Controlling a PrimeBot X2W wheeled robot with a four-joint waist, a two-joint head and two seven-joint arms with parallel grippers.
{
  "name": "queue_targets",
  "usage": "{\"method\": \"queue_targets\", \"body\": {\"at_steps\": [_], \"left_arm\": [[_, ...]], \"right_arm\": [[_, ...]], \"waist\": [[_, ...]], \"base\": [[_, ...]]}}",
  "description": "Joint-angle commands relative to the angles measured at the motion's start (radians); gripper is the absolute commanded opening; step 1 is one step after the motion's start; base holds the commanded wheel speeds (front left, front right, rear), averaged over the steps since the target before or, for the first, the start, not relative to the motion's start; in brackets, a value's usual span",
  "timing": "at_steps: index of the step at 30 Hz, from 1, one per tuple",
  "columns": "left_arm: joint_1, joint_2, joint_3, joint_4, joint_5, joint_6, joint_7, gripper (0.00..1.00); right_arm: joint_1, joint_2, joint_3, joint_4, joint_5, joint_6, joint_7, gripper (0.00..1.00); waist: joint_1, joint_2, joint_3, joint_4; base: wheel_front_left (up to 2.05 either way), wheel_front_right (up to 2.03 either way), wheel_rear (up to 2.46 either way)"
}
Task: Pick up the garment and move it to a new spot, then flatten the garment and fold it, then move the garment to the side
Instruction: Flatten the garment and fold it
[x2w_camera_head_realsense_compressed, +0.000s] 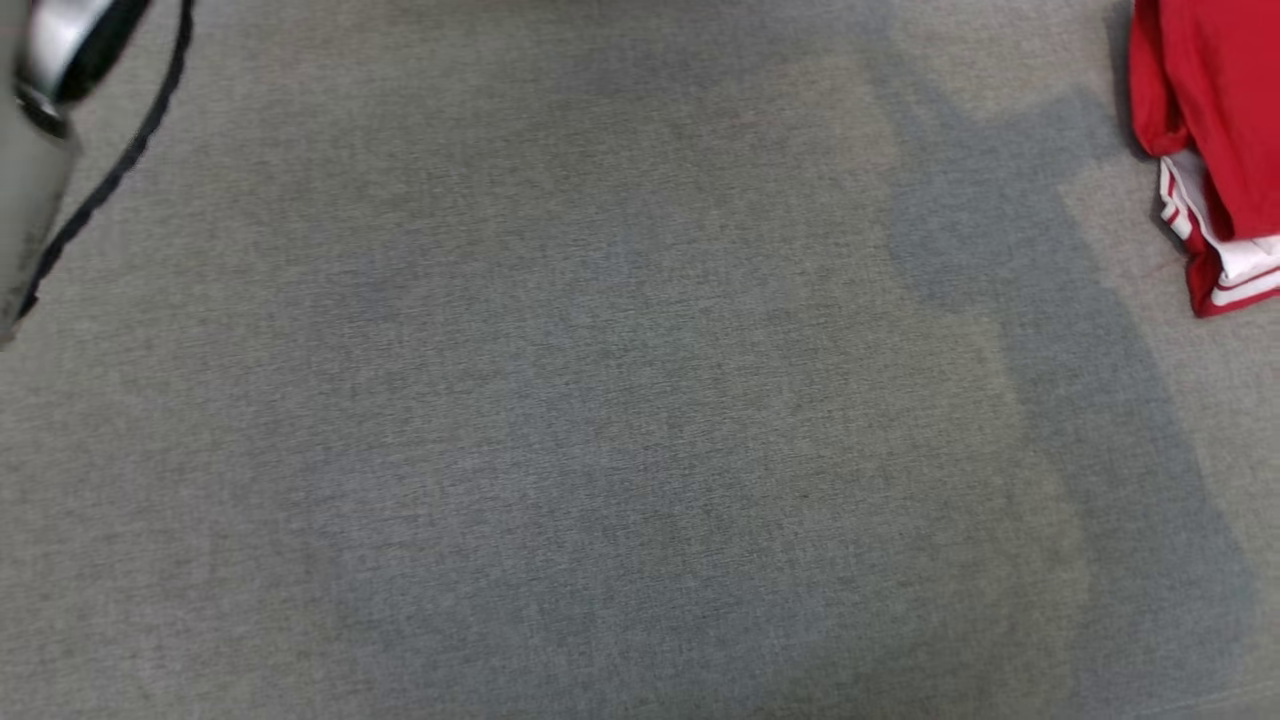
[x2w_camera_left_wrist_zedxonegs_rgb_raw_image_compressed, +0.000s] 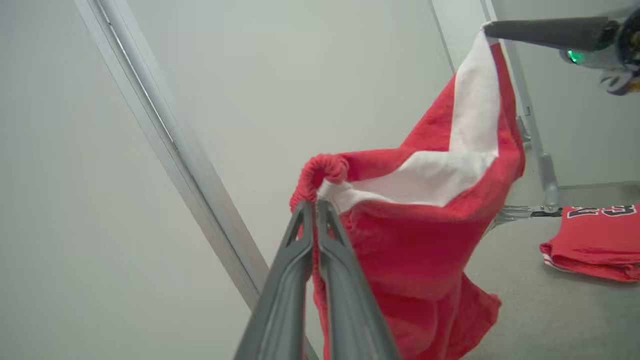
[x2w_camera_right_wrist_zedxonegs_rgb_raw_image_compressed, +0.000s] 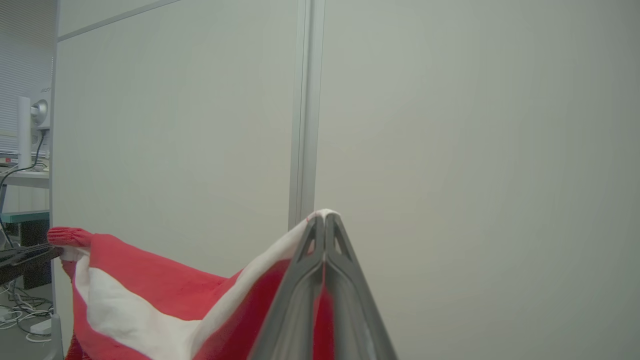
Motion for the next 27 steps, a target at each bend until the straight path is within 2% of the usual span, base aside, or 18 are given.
{"method": "queue_targets", "body": {"at_steps": [1, 7, 10, 15, 19, 23, 27], "left_arm": [[0.001, 0.017, -0.035, 0.008, 0.004, -0.003, -0.031, 0.00], [0.161, 0.103, -0.251, -0.065, -0.020, -0.003, -0.117, 0.00], [0.301, 0.135, -0.331, -0.146, -0.017, -0.003, -0.124, 0.00], [0.518, 0.188, -0.453, -0.257, -0.024, -0.003, -0.125, 0.00], [0.624, 0.218, -0.486, -0.290, -0.026, 0.002, -0.126, 0.00], [0.721, 0.264, -0.515, -0.330, -0.022, 0.026, -0.126, 0.00], [0.786, 0.301, -0.537, -0.363, -0.027, 0.039, -0.111, 0.00]], "right_arm": [[0.051, -0.009, -0.005, -0.021, -0.014, -0.001, -0.002, 0.00], [0.349, -0.053, -0.017, -0.168, -0.005, -0.001, -0.002, 0.00], [0.535, -0.084, -0.028, -0.215, 0.003, -0.001, -0.002, 0.00], [0.835, -0.098, -0.077, -0.262, 0.030, -0.001, -0.002, 0.00], [0.985, -0.090, -0.118, -0.282, 0.050, -0.001, -0.002, 0.00], [1.146, -0.079, -0.194, -0.313, 0.077, -0.001, -0.002, 0.00], [1.273, -0.092, -0.236, -0.347, 0.102, 0.000, -0.002, 0.00]], "waist": [[0.0000, 0.0000, 0.009, -0.014], [0.0000, 0.0000, -0.010, -0.026], [0.0000, 0.0000, -0.029, -0.025], [0.0000, 0.0000, -0.074, -0.030], [0.0000, 0.0000, -0.103, -0.037], [0.0000, 0.0000, -0.136, -0.040], [0.0000, 0.0000, -0.152, -0.035]], "base": [[0.00, 0.00, 0.00], [0.00, 0.00, 0.00], [0.00, 0.00, 0.00], [0.00, 0.00, 0.00], [0.00, 0.00, 0.00], [0.00, 0.00, 0.00], [0.00, 0.00, 0.00]]}}
